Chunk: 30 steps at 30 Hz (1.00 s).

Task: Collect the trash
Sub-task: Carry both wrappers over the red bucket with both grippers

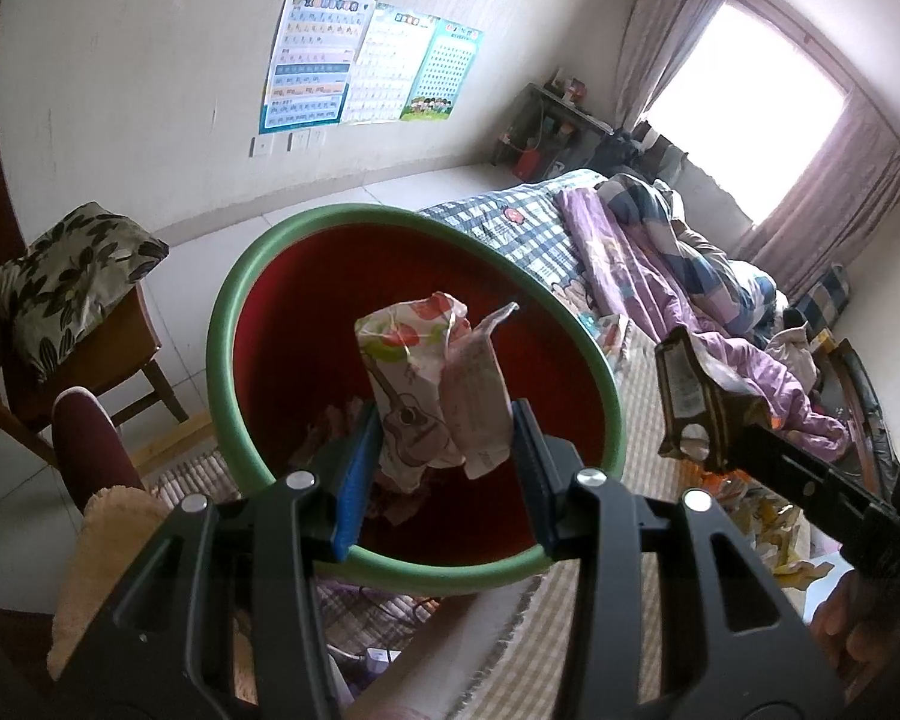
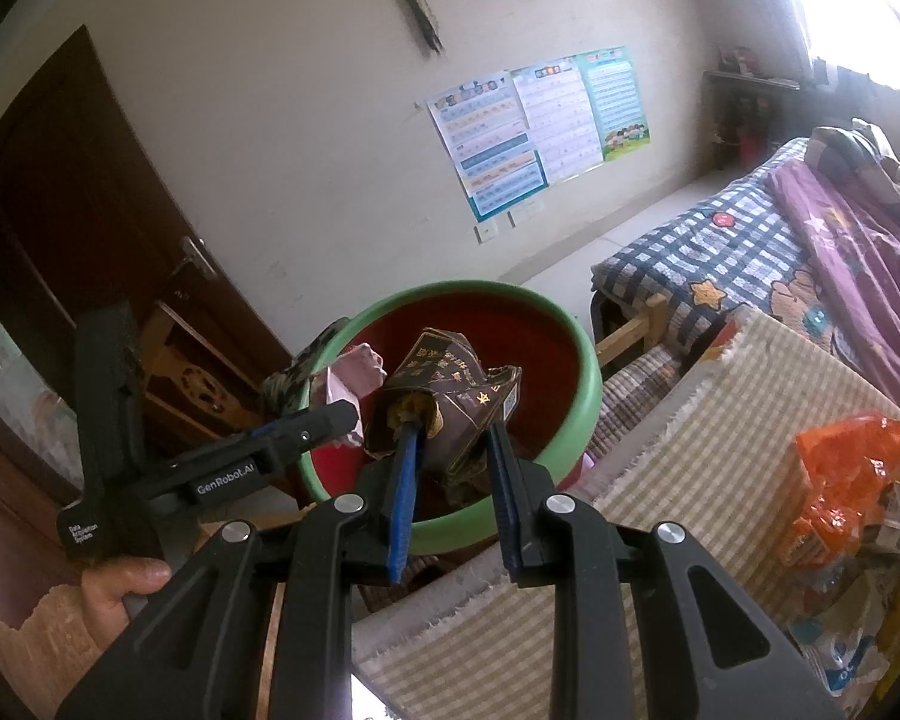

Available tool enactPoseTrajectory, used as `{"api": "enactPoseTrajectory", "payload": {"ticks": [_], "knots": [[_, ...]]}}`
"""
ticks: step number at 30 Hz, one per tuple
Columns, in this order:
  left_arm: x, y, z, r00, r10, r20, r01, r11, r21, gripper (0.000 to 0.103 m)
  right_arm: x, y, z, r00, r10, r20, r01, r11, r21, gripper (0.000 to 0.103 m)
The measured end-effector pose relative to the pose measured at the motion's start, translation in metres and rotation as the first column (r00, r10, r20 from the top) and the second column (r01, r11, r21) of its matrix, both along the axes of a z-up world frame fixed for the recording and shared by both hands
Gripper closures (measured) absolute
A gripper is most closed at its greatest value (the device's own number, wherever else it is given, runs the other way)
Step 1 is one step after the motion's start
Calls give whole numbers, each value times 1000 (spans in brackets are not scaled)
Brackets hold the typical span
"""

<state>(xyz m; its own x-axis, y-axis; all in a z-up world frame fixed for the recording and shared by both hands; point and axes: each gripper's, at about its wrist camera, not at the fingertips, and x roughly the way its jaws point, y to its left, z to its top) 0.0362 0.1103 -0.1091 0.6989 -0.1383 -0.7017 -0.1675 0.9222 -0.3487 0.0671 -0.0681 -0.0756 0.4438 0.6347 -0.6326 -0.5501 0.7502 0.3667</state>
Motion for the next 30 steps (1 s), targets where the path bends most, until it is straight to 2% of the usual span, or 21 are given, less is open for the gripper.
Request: {"api": "enactPoseTrajectory", "payload": {"ticks": [30], "knots": [[3,3,-7,1000,7,-17,-7,1000,1,62,4,9,-6,1000,12,-13,-12,1000,-5,80]]}}
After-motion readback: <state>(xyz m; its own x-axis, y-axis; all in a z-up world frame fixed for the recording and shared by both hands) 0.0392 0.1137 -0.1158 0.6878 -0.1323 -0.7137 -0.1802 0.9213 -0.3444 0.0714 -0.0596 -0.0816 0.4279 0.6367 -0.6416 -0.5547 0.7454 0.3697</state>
